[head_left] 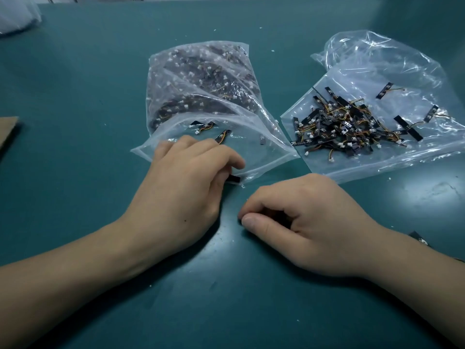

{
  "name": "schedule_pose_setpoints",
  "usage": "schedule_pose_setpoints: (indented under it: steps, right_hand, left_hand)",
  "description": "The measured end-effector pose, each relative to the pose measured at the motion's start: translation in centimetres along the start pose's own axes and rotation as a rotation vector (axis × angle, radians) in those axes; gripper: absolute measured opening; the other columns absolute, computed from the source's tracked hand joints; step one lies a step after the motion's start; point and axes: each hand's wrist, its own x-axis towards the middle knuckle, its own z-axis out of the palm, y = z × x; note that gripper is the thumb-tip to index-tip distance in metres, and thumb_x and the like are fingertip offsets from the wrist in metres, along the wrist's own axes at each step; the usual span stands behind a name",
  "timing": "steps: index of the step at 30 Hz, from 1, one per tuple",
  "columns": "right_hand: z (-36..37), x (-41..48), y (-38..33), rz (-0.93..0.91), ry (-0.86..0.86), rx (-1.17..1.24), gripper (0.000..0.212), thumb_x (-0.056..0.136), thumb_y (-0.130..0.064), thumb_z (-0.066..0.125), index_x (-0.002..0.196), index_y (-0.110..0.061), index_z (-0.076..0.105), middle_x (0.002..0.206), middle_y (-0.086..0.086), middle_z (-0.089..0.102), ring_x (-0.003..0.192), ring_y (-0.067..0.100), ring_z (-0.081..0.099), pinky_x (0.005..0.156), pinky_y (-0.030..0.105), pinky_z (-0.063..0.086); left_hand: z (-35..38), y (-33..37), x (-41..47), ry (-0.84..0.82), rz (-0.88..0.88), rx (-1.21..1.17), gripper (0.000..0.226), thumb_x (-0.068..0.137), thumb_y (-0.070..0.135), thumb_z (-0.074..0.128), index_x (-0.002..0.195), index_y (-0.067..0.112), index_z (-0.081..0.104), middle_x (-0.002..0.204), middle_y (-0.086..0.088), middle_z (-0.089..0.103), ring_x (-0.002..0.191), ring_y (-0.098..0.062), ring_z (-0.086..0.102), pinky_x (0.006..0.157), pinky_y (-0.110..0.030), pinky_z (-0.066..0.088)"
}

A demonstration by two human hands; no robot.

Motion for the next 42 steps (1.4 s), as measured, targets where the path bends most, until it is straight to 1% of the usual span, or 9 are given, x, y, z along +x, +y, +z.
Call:
schedule_pose_setpoints:
  steps: [3,8,12,17,21,26,31,35,42]
  right_hand:
    - [0.22,0.01,0.31,0.047,0.108,0.073,0.013,0.096,-0.035,0.064,0.099,-0.028,0.074,0.066,-0.015,0.064,0.060,0.007,0.057,0.060,0.032,0.049]
    - [0.39,0.05,0.47,0.124,0.200,0.200,0.017,0.095,-0.034,0.067,0.109,-0.026,0.068,0.062,-0.010,0.060,0.053,0.009,0.053,0.056,0.014,0.035]
    - [0.64,-0.02,0.48,0.156,0.227,0.188,0.023,0.094,-0.035,0.066,0.115,-0.027,0.068,0.062,-0.007,0.060,0.054,0.011,0.053,0.056,0.015,0.035]
    - [0.63,0.09,0.47,0.198,0.293,0.228,0.023,0.095,-0.036,0.066,0.116,-0.027,0.068,0.060,-0.011,0.060,0.053,0.011,0.055,0.055,0.015,0.038]
    - [0.52,0.04,0.57,0.158,0.275,0.221,0.012,0.098,-0.030,0.063,0.095,-0.023,0.072,0.060,-0.005,0.062,0.054,0.017,0.055,0.053,0.029,0.043]
    - [0.24,-0.18,0.80,0.126,0.391,0.366,0.012,0.099,-0.025,0.064,0.090,-0.019,0.072,0.060,0.002,0.059,0.052,0.021,0.052,0.051,0.033,0.043]
    - [0.12,0.09,0.72,0.133,0.442,0.448,0.010,0.097,-0.025,0.068,0.097,-0.025,0.078,0.063,-0.001,0.064,0.055,0.020,0.058,0.055,0.026,0.047]
    - [0.18,0.02,0.71,0.131,0.392,0.406,0.012,0.095,-0.025,0.070,0.099,-0.022,0.081,0.066,-0.010,0.066,0.057,0.017,0.059,0.056,0.026,0.047]
    - [0.25,0.03,0.79,0.148,0.374,0.417,0.004,0.093,-0.025,0.073,0.094,-0.027,0.070,0.062,0.000,0.062,0.051,0.017,0.054,0.053,0.020,0.042]
  left_hand:
    - [0.06,0.00,-0.06,0.127,0.018,-0.082,0.021,0.095,0.018,0.059,0.106,0.034,0.066,0.096,0.024,0.063,0.093,-0.010,0.056,0.090,-0.031,0.028]
    - [-0.10,-0.27,-0.05,0.234,0.124,-0.261,0.016,0.093,0.006,0.068,0.102,0.018,0.072,0.094,0.024,0.062,0.085,0.002,0.057,0.081,-0.024,0.047]
    - [-0.03,-0.53,-0.04,0.252,0.115,-0.331,0.018,0.092,0.004,0.074,0.100,0.019,0.073,0.094,0.021,0.065,0.083,-0.002,0.061,0.077,-0.016,0.045]
    - [0.09,-0.48,-0.15,0.215,0.155,-0.507,0.015,0.088,0.005,0.077,0.100,0.015,0.073,0.096,0.001,0.073,0.087,-0.018,0.070,0.078,-0.035,0.056]
    - [-0.04,-0.28,-0.33,0.133,0.230,-0.462,0.012,0.089,0.005,0.076,0.100,0.011,0.074,0.094,0.002,0.073,0.083,-0.017,0.069,0.075,-0.032,0.055]
    - [-0.51,-0.13,-0.11,0.142,0.151,-0.454,0.015,0.091,0.021,0.074,0.106,0.019,0.069,0.091,0.011,0.064,0.080,-0.016,0.061,0.072,-0.032,0.049]
    - [-0.63,0.12,0.04,0.118,0.004,-0.507,0.011,0.092,0.038,0.066,0.093,0.028,0.063,0.083,0.013,0.064,0.074,-0.011,0.058,0.065,-0.022,0.045]
    - [-0.77,0.29,0.10,0.098,0.042,-0.507,0.005,0.094,0.031,0.067,0.094,0.026,0.066,0.083,0.011,0.065,0.073,-0.014,0.060,0.062,-0.029,0.046]
    - [-0.70,0.34,0.03,0.084,0.061,-0.428,0.006,0.092,0.021,0.068,0.089,0.022,0.064,0.081,0.015,0.061,0.071,-0.006,0.058,0.066,-0.011,0.041]
